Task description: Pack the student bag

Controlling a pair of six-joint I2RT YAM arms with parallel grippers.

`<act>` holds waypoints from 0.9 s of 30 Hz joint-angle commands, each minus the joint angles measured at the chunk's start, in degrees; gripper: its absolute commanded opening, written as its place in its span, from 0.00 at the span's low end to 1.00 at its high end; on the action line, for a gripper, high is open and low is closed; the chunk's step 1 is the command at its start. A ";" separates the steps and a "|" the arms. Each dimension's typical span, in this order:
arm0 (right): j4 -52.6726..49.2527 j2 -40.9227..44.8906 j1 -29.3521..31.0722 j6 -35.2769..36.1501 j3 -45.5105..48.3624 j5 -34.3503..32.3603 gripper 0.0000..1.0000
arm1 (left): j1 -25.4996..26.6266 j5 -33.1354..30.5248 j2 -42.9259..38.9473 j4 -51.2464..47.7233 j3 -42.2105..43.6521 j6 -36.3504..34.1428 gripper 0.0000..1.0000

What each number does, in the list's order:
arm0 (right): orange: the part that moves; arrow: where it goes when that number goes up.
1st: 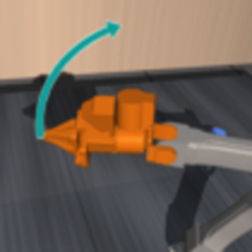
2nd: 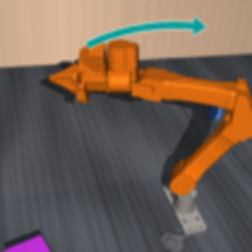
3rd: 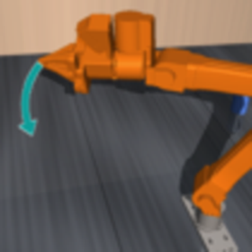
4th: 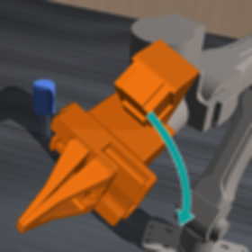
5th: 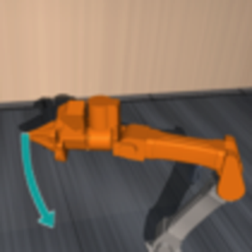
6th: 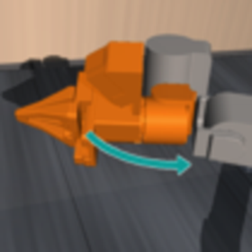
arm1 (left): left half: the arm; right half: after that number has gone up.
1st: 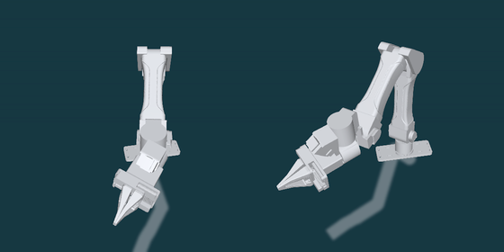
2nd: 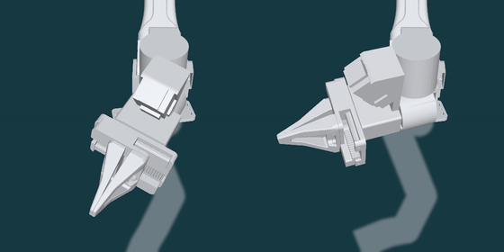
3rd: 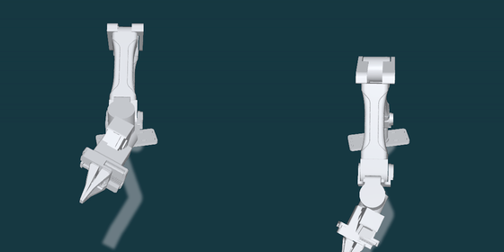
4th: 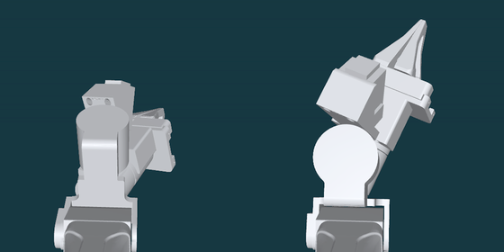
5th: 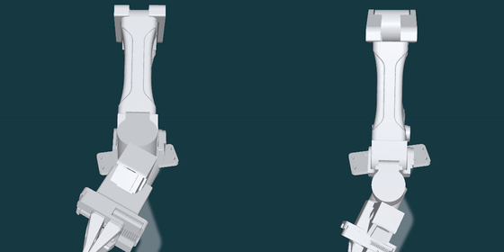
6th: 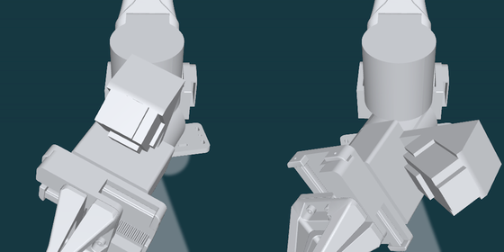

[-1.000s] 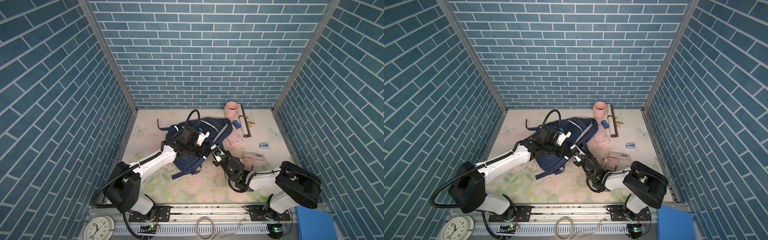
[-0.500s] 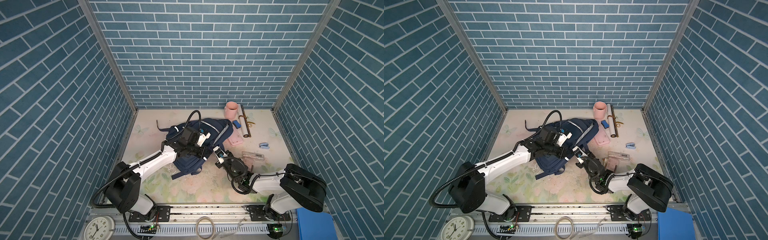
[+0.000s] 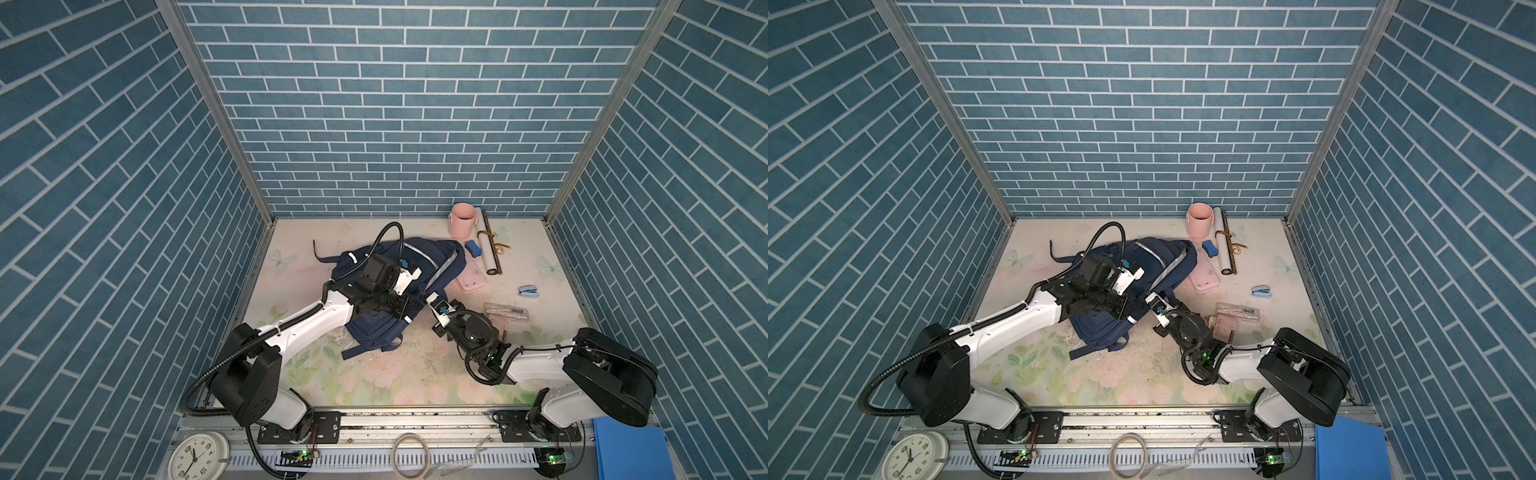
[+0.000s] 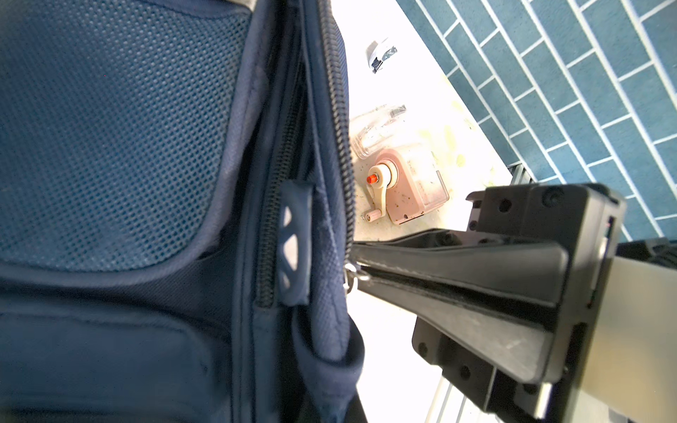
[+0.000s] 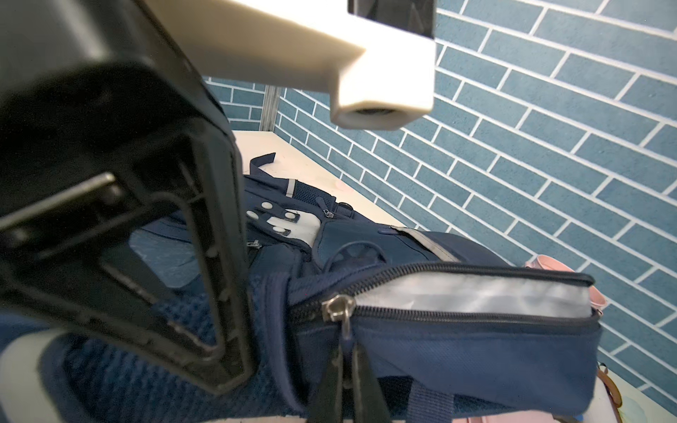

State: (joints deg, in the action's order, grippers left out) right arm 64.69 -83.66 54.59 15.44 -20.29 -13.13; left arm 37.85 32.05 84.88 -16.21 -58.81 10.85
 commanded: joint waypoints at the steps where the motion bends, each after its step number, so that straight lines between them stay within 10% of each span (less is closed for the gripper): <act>1: 1.71 -0.49 -0.23 0.97 -0.74 2.54 0.10 | 0.96 4.25 -2.00 1.45 -2.30 -2.31 0.00; 27: -16.42 10.16 -9.33 -5.18 -1.56 4.34 0.00 | -0.52 -11.00 -6.07 -14.60 -3.08 -17.02 0.00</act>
State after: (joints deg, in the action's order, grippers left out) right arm 52.34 -74.94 47.92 14.20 -20.45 -7.29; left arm 37.87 24.08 81.67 -29.34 -61.98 -2.48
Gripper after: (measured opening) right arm 0.056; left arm 0.069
